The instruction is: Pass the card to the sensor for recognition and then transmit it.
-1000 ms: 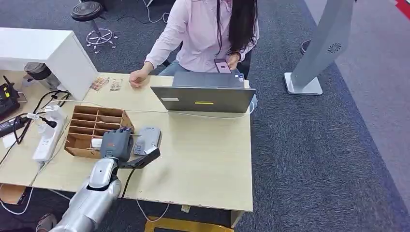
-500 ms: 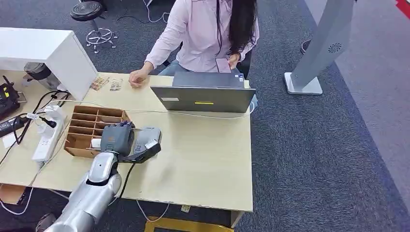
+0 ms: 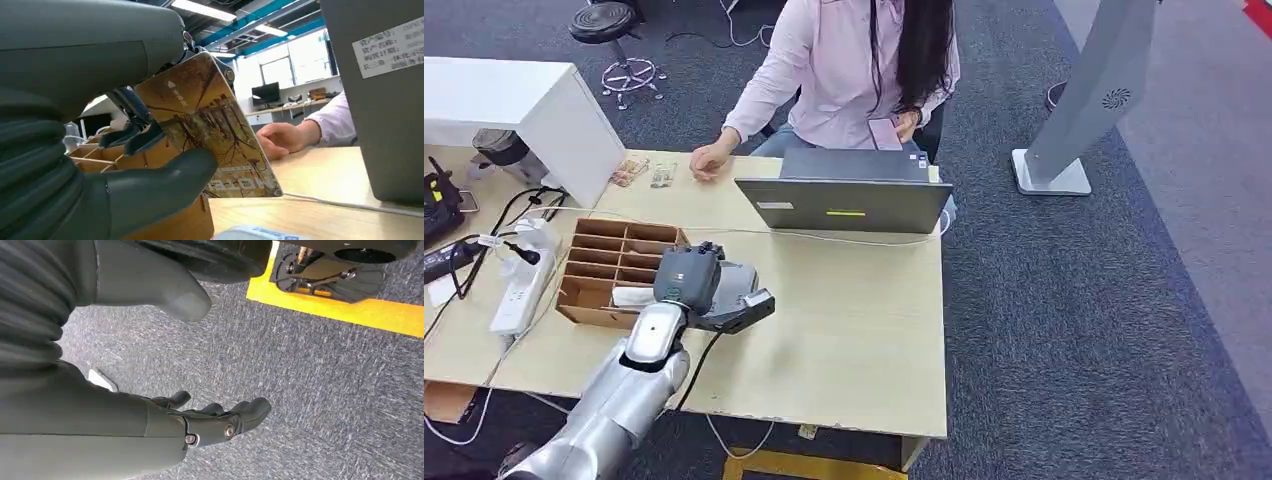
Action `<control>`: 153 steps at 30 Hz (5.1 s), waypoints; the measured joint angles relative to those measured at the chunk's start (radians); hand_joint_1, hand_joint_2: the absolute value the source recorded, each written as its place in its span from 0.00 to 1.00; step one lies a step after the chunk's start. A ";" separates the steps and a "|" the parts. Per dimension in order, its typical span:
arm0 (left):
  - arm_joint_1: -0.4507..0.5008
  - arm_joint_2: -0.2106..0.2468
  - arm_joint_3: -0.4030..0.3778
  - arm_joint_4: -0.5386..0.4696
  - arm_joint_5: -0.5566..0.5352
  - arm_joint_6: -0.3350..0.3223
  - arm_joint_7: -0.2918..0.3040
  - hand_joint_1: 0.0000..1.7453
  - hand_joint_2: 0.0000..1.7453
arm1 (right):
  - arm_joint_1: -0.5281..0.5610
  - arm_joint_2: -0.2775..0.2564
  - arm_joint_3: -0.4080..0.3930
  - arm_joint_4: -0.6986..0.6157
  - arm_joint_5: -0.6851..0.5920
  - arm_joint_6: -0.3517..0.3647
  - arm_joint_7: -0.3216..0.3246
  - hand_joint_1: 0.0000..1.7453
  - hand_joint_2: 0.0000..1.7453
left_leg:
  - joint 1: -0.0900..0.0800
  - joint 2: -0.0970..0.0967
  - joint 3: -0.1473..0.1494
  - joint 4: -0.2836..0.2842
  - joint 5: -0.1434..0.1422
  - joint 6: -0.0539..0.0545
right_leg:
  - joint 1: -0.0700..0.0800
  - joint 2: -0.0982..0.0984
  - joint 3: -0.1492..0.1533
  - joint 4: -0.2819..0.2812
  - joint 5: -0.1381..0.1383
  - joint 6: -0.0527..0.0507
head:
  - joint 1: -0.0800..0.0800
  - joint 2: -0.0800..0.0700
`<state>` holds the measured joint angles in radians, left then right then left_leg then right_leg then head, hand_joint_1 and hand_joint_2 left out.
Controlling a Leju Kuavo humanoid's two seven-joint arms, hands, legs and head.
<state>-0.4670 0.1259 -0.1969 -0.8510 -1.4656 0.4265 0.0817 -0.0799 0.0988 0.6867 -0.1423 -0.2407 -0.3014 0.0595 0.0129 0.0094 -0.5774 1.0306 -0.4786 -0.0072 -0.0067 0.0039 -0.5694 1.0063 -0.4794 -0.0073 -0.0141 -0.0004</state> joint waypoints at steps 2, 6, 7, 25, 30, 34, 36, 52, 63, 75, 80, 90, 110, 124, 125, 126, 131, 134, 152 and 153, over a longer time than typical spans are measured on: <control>-0.007 -0.005 -0.008 0.017 -0.002 -0.005 0.009 1.00 1.00 | 0.000 0.000 0.000 0.000 0.000 0.000 0.000 0.00 1.00 | 0.000 0.000 0.000 0.000 0.000 0.000 | 0.000 0.000 0.000 0.000 0.000 0.000 | 0.000 0.000; -0.008 -0.006 -0.014 0.029 -0.003 -0.005 0.010 1.00 1.00 | 0.000 0.000 0.000 0.000 0.000 0.000 0.000 0.00 1.00 | 0.000 0.000 0.000 0.000 0.000 0.000 | 0.000 0.000 0.000 0.000 0.000 0.000 | 0.000 0.000; -0.009 -0.006 -0.015 0.032 -0.003 -0.005 0.010 1.00 1.00 | 0.000 0.000 0.000 0.000 -0.001 0.000 0.000 0.00 1.00 | 0.000 0.000 0.000 0.000 0.000 0.000 | 0.000 0.000 0.000 0.000 0.000 0.000 | 0.000 0.000; -0.052 -0.010 -0.015 0.116 0.040 -0.085 0.034 1.00 1.00 | 0.001 -0.013 0.000 0.001 -0.011 0.038 -0.032 0.00 1.00 | 0.000 0.000 0.000 0.000 0.000 0.000 | 0.000 0.000 0.000 0.000 0.000 0.000 | 0.000 0.000; -0.072 0.000 -0.015 0.117 0.053 -0.047 0.011 1.00 1.00 | 0.001 -0.013 0.000 0.002 -0.012 0.038 -0.035 0.00 1.00 | 0.000 0.000 0.000 0.000 0.000 0.000 | 0.000 0.000 0.000 0.000 0.000 0.000 | 0.000 0.000; -0.112 0.023 -0.015 0.090 0.066 0.001 -0.006 1.00 1.00 | 0.001 -0.013 0.000 0.002 -0.015 0.038 -0.037 0.00 1.00 | 0.000 0.000 0.000 0.000 0.000 0.000 | 0.000 0.000 0.000 0.000 0.000 0.000 | 0.000 0.000; -0.132 0.034 -0.015 0.078 0.069 0.001 -0.011 1.00 1.00 | 0.002 -0.013 0.000 0.002 -0.016 0.038 -0.039 0.00 1.00 | 0.000 0.000 0.000 0.000 0.000 0.000 | 0.000 0.000 0.000 0.000 0.000 0.000 | 0.000 0.000; -0.324 0.095 -0.015 0.062 0.069 0.010 -0.030 1.00 1.00 | 0.003 -0.018 0.000 0.003 -0.024 0.038 -0.048 0.00 1.00 | 0.000 0.000 0.000 0.000 0.001 0.000 | 0.000 -0.001 0.000 0.000 0.001 0.000 | 0.000 0.000; -0.373 0.094 -0.016 0.085 0.113 0.015 -0.044 1.00 1.00 | 0.006 -0.027 0.000 0.003 -0.042 0.051 -0.039 0.00 1.00 | 0.000 0.000 0.000 0.000 0.001 0.000 | 0.000 -0.001 -0.001 0.000 0.001 0.000 | 0.000 0.000; -0.356 0.072 -0.018 0.105 0.121 0.028 -0.016 0.05 1.00 | 0.021 -0.044 0.001 0.002 -0.041 0.071 -0.032 0.00 1.00 | 0.000 0.002 -0.001 0.001 0.001 0.000 | 0.000 0.000 -0.001 0.000 0.001 0.001 | 0.000 0.000; -0.339 0.093 -0.018 0.104 0.139 0.025 -0.019 0.00 1.00 | 0.022 -0.044 0.006 0.000 -0.038 0.069 -0.032 0.00 1.00 | 0.000 0.001 -0.002 0.000 0.001 0.000 | 0.000 -0.001 -0.001 0.001 0.001 0.001 | 0.000 0.000; -0.197 0.124 -0.018 -0.086 0.186 0.026 -0.037 0.00 1.00 | 0.024 -0.042 0.009 0.000 -0.049 0.056 -0.030 0.00 1.00 | -0.001 0.001 -0.002 0.000 0.001 0.000 | -0.001 -0.001 -0.001 0.001 0.001 0.001 | 0.000 0.000; 0.559 0.183 0.073 -0.863 0.212 -0.107 -0.071 0.00 1.00 | 0.045 -0.034 -0.018 0.000 -0.143 0.002 -0.063 0.00 1.00 | -0.001 0.001 -0.003 0.000 -0.004 0.002 | -0.001 -0.001 -0.001 0.000 -0.003 0.002 | 0.000 0.000; 0.642 0.234 0.126 -0.934 0.251 -0.303 -0.019 0.00 1.00 | 0.046 -0.034 -0.027 0.000 -0.147 0.003 -0.063 0.00 1.00 | -0.001 -0.002 -0.002 0.000 -0.003 0.002 | -0.001 -0.004 0.000 0.000 -0.003 0.002 | 0.000 0.000; 0.640 0.245 0.136 -0.930 0.261 -0.334 -0.011 0.00 1.00 | 0.046 -0.034 -0.027 0.000 -0.147 0.005 -0.064 0.00 1.00 | -0.001 -0.002 -0.002 0.000 -0.003 0.002 | -0.001 -0.004 0.000 0.000 -0.003 0.002 | 0.000 0.000; 0.635 0.258 0.149 -0.922 0.273 -0.363 -0.009 0.00 1.00 | 0.046 -0.034 -0.027 0.000 -0.147 0.006 -0.064 0.00 1.00 | -0.001 -0.002 -0.002 0.000 -0.003 0.002 | -0.001 -0.004 0.000 0.000 -0.003 0.002 | 0.000 0.000; 0.583 0.296 0.195 -0.867 0.299 -0.407 -0.010 0.00 1.00 | 0.045 -0.035 -0.027 0.000 -0.146 0.019 -0.064 0.00 1.00 | 0.000 -0.003 -0.002 0.000 -0.003 0.002 | -0.001 -0.005 0.000 0.000 -0.003 0.002 | 0.000 0.000; 0.542 0.301 0.201 -0.830 0.300 -0.415 -0.010 0.00 1.00 | 0.045 -0.035 -0.027 0.000 -0.146 0.022 -0.060 0.00 1.00 | 0.000 -0.003 -0.002 0.000 -0.003 0.002 | 0.000 -0.005 0.000 0.000 -0.003 0.002 | 0.000 0.000; 0.417 0.309 0.200 -0.684 0.291 -0.436 0.011 0.00 1.00 | 0.045 -0.037 -0.026 0.000 -0.140 0.041 -0.060 0.00 1.00 | -0.001 -0.003 -0.002 0.001 -0.003 0.002 | -0.001 -0.004 0.000 0.000 -0.003 0.002 | 0.000 0.000; 0.413 0.309 0.200 -0.678 0.291 -0.436 0.013 0.00 1.00 | 0.045 -0.037 -0.026 0.000 -0.140 0.041 -0.060 0.00 1.00 | -0.001 -0.003 -0.002 0.001 -0.003 0.002 | -0.001 -0.004 0.000 0.000 -0.003 0.002 | 0.000 0.000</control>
<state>-0.0537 0.4349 0.0027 -1.5289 -1.1749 -0.0092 0.0942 -0.0353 0.0622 0.6603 -0.1419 -0.3811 -0.2605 0.0000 0.0123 0.0068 -0.5797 1.0313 -0.4813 -0.0053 -0.0073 -0.0005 -0.5697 1.0064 -0.4824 -0.0049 -0.0141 -0.0004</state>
